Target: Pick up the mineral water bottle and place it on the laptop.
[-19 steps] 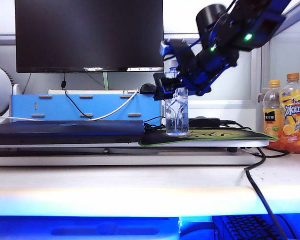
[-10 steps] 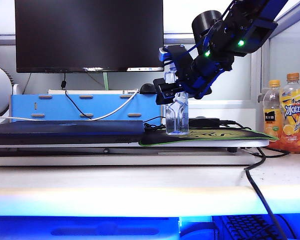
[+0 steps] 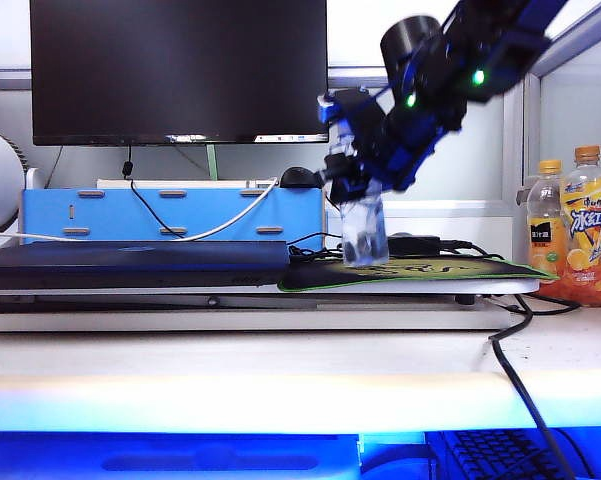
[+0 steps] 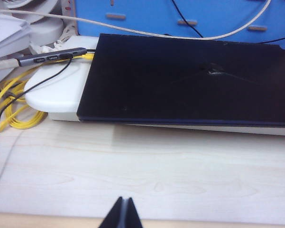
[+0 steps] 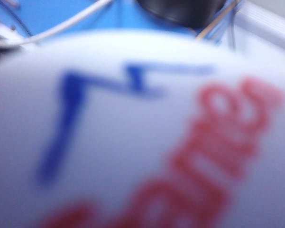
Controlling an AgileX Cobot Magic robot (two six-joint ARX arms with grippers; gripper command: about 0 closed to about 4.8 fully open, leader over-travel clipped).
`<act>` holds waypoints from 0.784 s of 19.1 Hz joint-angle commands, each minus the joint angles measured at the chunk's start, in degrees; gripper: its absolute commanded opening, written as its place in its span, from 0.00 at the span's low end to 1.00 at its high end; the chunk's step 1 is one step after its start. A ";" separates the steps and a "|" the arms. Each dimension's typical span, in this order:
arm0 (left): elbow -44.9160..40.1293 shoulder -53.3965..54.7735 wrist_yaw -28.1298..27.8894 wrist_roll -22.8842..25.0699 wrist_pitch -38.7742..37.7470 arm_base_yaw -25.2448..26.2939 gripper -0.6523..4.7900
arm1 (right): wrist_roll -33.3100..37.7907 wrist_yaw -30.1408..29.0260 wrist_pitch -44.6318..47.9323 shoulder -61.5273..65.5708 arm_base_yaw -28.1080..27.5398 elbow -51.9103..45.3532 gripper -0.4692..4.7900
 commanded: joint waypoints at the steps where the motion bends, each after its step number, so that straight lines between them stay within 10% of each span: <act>1: 0.00 -0.13 0.07 0.07 0.04 0.02 0.12 | 0.13 -2.36 4.02 -4.04 1.66 5.77 0.09; 15: 0.00 -0.13 0.07 0.09 0.07 0.02 0.12 | 4.76 -9.97 -2.08 10.82 13.49 26.40 0.09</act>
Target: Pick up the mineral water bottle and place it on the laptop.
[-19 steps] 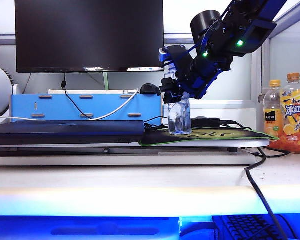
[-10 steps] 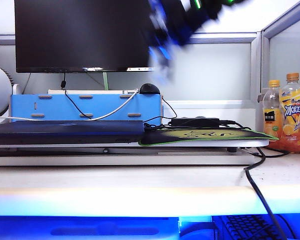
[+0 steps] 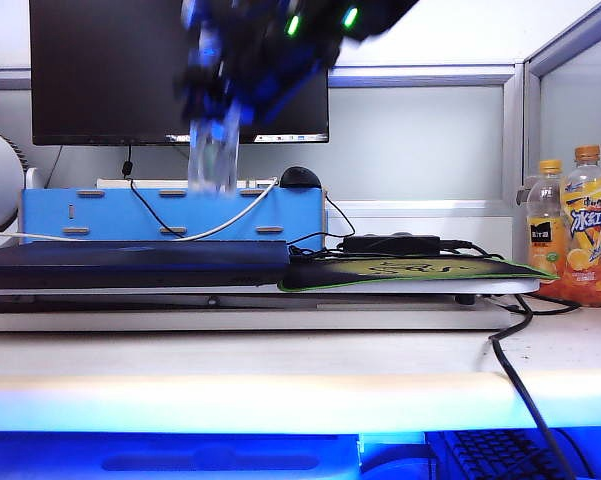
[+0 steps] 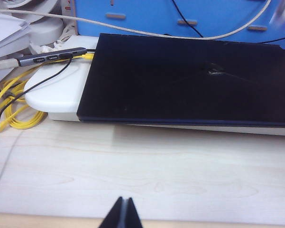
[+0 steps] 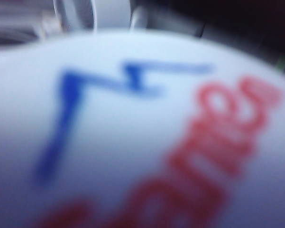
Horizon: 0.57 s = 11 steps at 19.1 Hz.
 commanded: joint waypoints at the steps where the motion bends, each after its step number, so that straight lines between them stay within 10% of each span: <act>1: 0.00 -0.11 0.04 0.09 0.02 0.02 0.12 | 4.02 0.04 2.34 2.71 0.15 4.52 0.09; 11: 0.00 -0.11 0.04 0.07 0.04 0.02 0.12 | 4.00 -0.15 -3.06 6.97 0.42 5.55 0.09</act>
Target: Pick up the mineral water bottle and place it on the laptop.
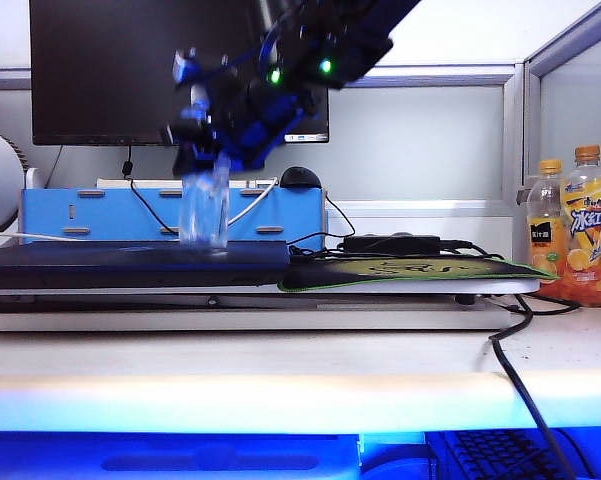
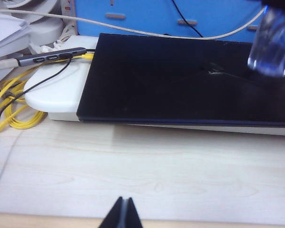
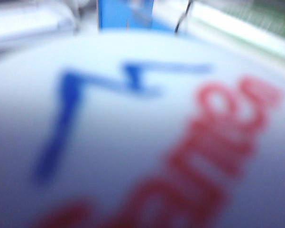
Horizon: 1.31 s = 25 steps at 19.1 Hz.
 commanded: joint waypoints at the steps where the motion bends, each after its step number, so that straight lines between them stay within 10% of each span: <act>1: 0.00 -0.11 0.07 0.07 0.04 0.02 0.12 | -0.24 -0.07 0.81 0.50 0.39 0.79 0.31; 3: 0.00 -0.11 0.07 0.09 0.04 0.02 0.12 | -0.90 -0.15 0.81 0.48 0.46 0.79 1.00; 16: 0.00 -0.11 0.07 0.07 0.04 0.02 0.12 | -3.89 3.19 -5.66 -14.14 0.98 0.79 1.00; 22: 0.00 -0.11 0.07 0.07 0.02 0.02 0.12 | -5.20 16.00 -15.69 -40.79 1.46 0.81 1.00; 23: 0.00 -0.11 0.09 0.07 0.02 0.02 0.12 | -5.18 17.40 -16.00 -44.96 1.46 0.81 0.77; 24: 0.00 -0.11 0.07 0.09 0.04 0.02 0.12 | -5.18 19.06 -17.18 -52.43 1.46 0.81 0.06; 25: 0.00 -0.11 0.07 0.09 0.02 0.02 0.12 | -5.20 20.37 -18.14 -55.98 1.44 0.81 0.09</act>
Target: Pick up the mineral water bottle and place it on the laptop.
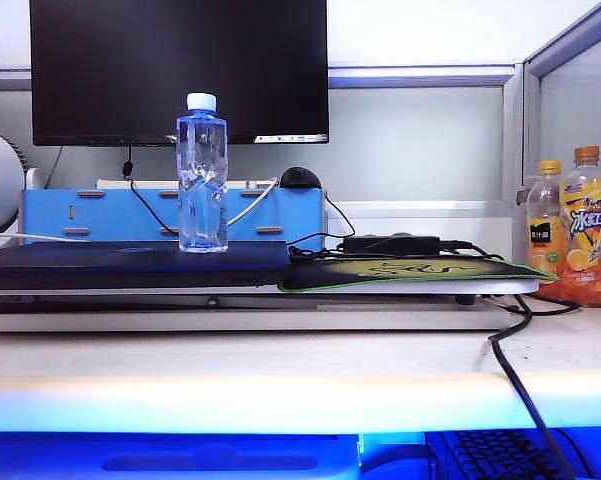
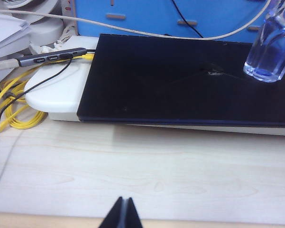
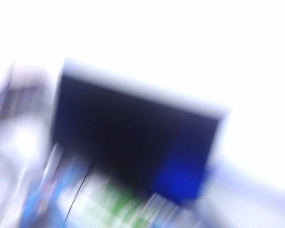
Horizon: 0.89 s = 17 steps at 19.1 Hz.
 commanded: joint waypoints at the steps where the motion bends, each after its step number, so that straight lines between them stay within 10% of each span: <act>1: 0.00 -0.13 0.07 0.07 0.04 0.02 0.12 | -0.48 3.61 -3.52 -9.46 0.07 0.22 0.09; 12: 0.00 -0.13 0.04 0.09 0.04 0.02 0.12 | -1.73 24.48 -44.39 -37.46 0.09 -0.90 0.09; 17: 0.00 -0.13 0.04 0.07 0.02 0.02 0.12 | 0.39 23.23 -32.11 -44.65 -0.42 -22.53 0.09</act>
